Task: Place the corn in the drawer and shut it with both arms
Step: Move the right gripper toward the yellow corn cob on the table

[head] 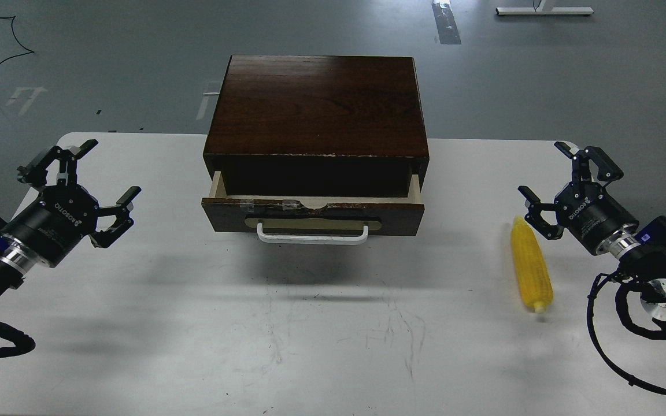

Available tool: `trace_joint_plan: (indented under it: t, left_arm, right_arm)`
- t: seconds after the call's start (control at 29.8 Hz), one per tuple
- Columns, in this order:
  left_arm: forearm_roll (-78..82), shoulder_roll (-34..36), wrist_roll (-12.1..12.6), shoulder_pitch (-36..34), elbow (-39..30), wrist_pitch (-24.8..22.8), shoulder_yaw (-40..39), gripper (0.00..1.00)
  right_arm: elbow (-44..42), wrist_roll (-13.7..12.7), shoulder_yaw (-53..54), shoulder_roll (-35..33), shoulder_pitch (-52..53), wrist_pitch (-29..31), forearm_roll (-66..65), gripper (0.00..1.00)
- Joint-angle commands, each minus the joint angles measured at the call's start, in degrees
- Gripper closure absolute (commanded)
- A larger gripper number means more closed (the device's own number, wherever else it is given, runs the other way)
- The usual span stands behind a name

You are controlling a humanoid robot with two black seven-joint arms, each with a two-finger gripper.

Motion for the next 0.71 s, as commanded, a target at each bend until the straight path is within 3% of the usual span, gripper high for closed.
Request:
trace_joint_plan:
  t: [0.0,0.24,0.4,0.67]
  left_arm:
    - [0.1,-0.31,0.08,0.01,0.01,0.0,-0.17,0.02]
    - [0.19,-0.67,0.26,-0.51,0.44,0.0,-0.17,0.02]
    - [0.19,-0.58,0.0,-5.52,7.03,0.0,0.01,0.02]
    - [1.94,-0.49,-0.18,-10.53,8.27,0.0,0.63,0.02]
  right_arm:
    - [-0.01,-0.02,0.33,-0.28,0.16,0.0,0.0,0.0]
    - [-0.01,-0.02,0.42,-1.77,1.13,0.0,-0.53,0.0]
    - [1.13,-0.02,0.42,-6.86,4.55,0.0,-9.92,0.0]
    - [5.09,-0.02,0.42,-17.75,8.95,0.0,-40.89,0.0]
